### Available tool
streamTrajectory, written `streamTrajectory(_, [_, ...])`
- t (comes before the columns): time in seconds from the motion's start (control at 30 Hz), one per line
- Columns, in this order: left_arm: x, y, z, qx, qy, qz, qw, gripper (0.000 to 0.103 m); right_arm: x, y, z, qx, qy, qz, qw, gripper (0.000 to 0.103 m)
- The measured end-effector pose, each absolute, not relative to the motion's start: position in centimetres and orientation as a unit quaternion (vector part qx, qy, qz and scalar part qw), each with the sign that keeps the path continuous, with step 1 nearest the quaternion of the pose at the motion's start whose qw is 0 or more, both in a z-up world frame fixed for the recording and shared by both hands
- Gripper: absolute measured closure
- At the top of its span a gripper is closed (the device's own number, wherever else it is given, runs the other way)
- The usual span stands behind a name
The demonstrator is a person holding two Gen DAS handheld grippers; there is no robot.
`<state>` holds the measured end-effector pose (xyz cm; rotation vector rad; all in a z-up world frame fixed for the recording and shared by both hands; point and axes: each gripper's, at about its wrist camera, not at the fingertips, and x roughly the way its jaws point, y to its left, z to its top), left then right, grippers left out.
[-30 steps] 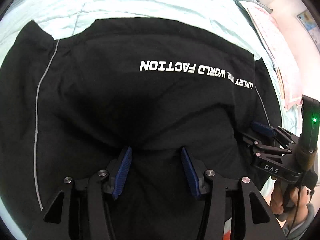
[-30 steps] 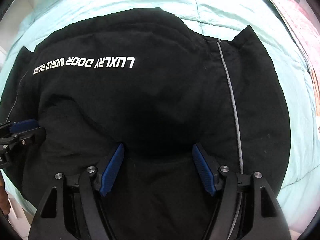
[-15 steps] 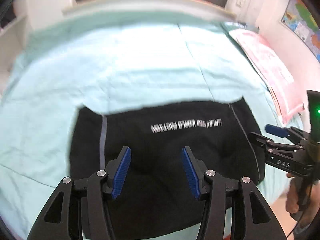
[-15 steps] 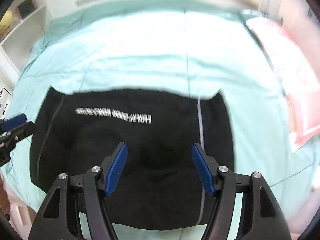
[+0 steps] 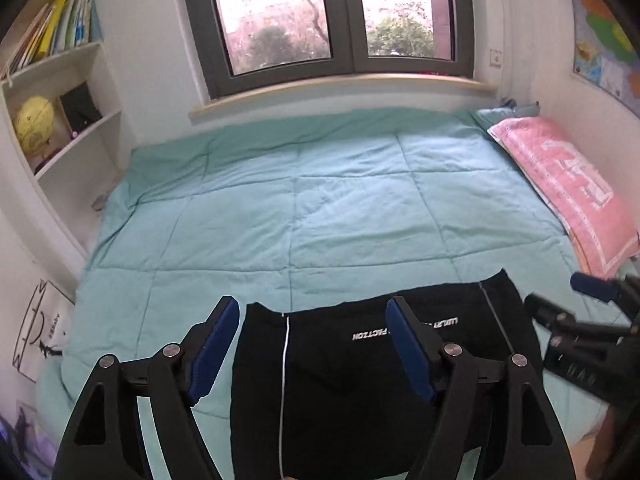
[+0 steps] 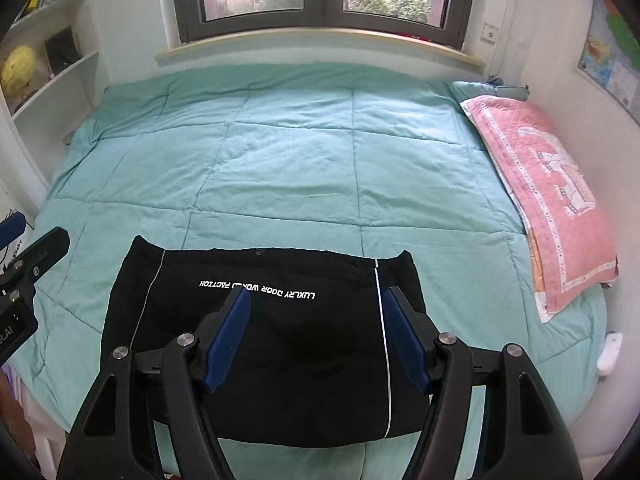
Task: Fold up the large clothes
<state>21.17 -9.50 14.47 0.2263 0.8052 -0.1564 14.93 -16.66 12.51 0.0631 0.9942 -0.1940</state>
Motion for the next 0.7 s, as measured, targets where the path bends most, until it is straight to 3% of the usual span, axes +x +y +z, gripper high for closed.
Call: streamTrajectory(0.7, [20.9,-9.0,12.9,0.116,0.406,-0.030,0.906,0.026,15.4,-14.8,11.5,0.015,0.497,-0.095,0.862,0.031])
